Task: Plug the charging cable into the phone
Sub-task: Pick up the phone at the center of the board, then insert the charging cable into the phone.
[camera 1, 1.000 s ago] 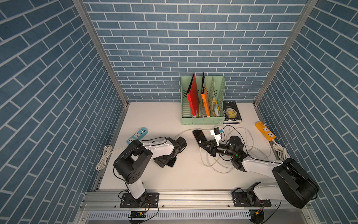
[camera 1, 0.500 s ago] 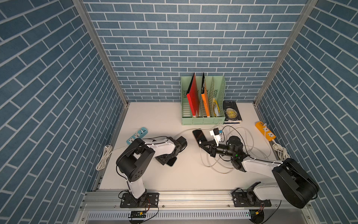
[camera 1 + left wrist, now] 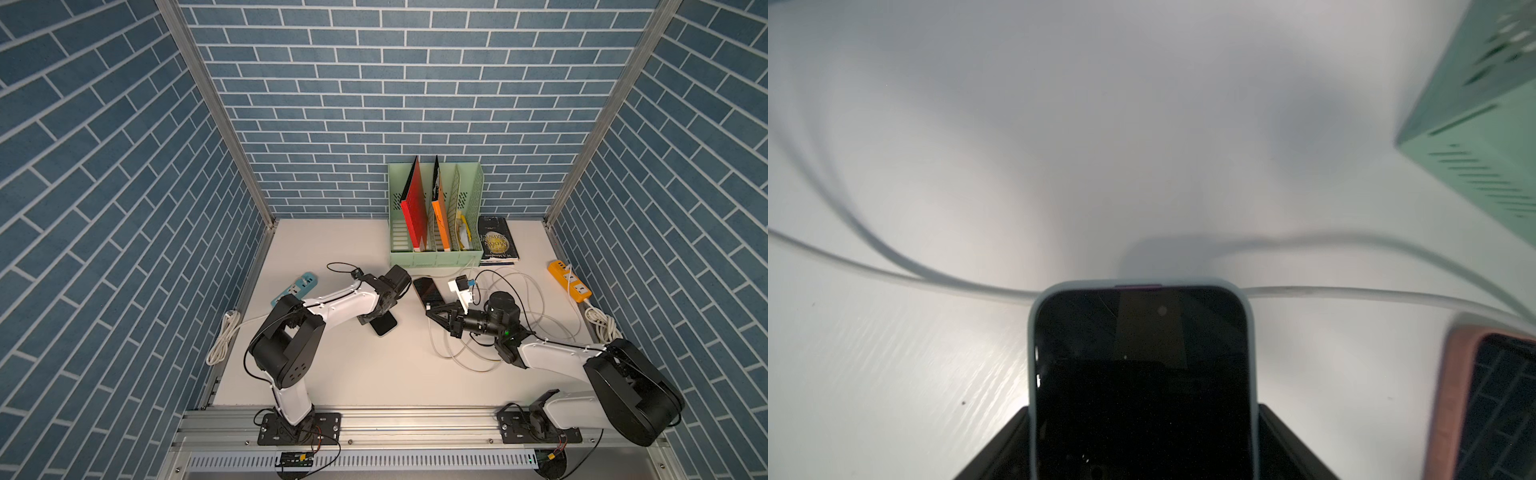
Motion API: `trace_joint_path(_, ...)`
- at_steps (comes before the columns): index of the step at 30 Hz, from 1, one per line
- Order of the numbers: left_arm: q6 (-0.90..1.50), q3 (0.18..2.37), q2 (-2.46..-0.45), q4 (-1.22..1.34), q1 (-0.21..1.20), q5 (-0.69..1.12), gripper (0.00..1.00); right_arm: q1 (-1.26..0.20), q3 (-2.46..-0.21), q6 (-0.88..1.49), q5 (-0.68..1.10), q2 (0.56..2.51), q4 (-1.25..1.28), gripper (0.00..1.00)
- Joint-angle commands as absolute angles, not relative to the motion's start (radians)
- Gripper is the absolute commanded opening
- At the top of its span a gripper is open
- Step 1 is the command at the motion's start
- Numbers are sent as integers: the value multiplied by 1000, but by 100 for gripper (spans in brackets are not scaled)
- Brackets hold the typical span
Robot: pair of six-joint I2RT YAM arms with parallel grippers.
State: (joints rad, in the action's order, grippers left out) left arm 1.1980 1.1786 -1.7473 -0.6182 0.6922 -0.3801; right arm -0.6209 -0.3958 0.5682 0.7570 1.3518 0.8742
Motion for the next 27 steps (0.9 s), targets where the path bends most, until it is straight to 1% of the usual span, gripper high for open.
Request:
trace_joint_path(1,1024,1184,-1674,-552,690,-402,0,-645,-425,552,784,1366,832,0)
trace_joint_path(5,948,1171,-1605,-456,691,-406,0,-682,-446,552,803,1383,818,0)
trace_joint_path(9,914,1193,-1601,-429,690,-425,0,-729,-479,551,811,1432,820,0)
trace_joint_path(11,893,1183,-1594,-386,690,-406,0,-743,-492,553,814,1468,834,0)
trace_joint_path(18,861,1107,-1522,-275,690,-373,0,-754,-516,625,833,1576,939,0)
trace_joint_path(27,859,1030,-1470,-194,692,-331,0,-777,-575,641,813,1676,946,0)
